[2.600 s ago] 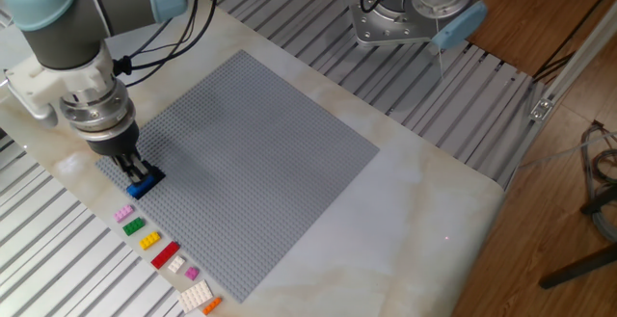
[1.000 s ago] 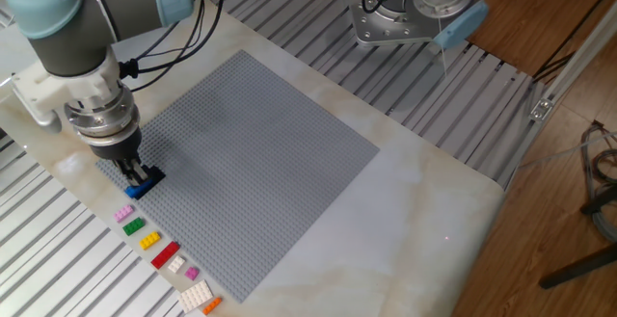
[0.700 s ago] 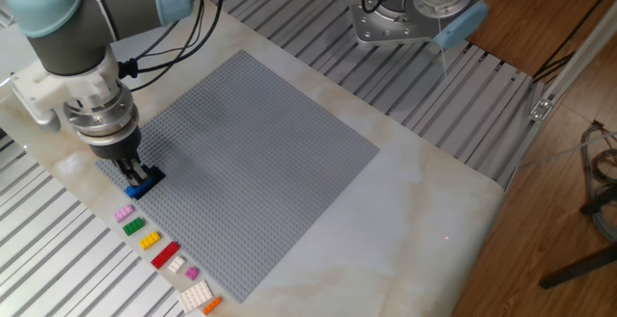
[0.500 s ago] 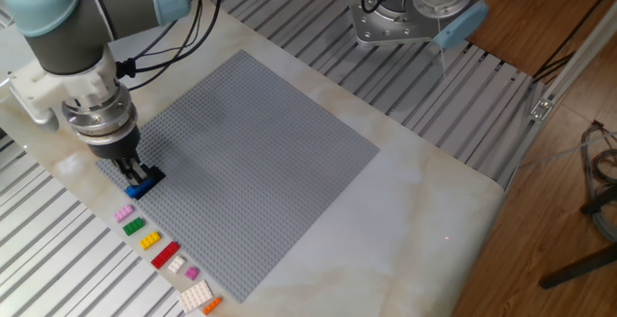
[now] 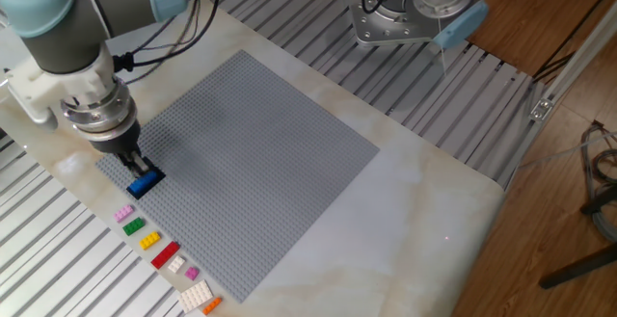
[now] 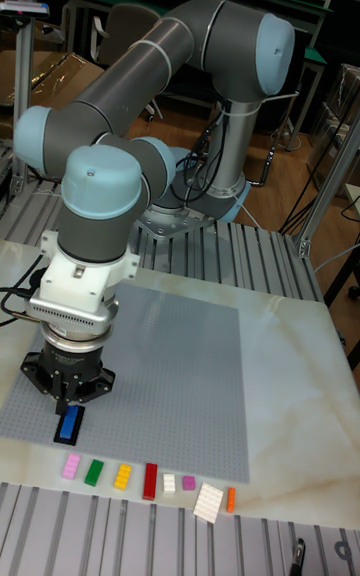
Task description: Stack small Lego blocks one on top of the other
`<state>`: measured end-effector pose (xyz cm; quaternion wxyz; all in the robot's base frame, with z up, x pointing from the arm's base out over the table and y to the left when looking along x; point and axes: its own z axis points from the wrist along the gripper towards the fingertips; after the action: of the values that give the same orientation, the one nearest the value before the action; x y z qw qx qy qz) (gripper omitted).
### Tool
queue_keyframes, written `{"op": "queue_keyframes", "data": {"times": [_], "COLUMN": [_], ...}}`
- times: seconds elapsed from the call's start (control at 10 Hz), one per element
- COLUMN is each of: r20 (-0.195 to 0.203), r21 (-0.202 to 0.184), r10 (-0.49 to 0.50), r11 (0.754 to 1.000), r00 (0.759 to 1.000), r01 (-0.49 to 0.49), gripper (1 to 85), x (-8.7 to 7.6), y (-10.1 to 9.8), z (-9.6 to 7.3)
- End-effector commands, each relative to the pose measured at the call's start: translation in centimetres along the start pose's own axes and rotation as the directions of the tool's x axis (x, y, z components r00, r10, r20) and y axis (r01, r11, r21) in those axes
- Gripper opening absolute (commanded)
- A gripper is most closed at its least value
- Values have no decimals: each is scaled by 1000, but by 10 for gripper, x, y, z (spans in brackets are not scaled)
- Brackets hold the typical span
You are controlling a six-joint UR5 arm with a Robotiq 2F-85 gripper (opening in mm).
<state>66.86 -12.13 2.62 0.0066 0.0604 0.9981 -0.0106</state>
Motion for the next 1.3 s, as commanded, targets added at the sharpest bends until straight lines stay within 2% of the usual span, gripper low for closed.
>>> {"op": "queue_keyframes", "data": {"times": [0.0,0.2,0.3,0.4,0.6,1.2], "r20": [-53,-51,-40,-17,0,41], "r21": [41,12,2,-25,-23,-41], "r10": [17,31,38,55,62,45], "r11": [999,999,999,998,998,998], "r00": [998,998,998,998,998,998], "r01": [-15,-30,-38,-55,-62,-44], "gripper": [10,10,10,10,10,10], "x": [5,5,2,-4,-12,-16], "y": [-5,3,6,15,18,18], "z": [-14,-14,-13,-9,-8,2]}}
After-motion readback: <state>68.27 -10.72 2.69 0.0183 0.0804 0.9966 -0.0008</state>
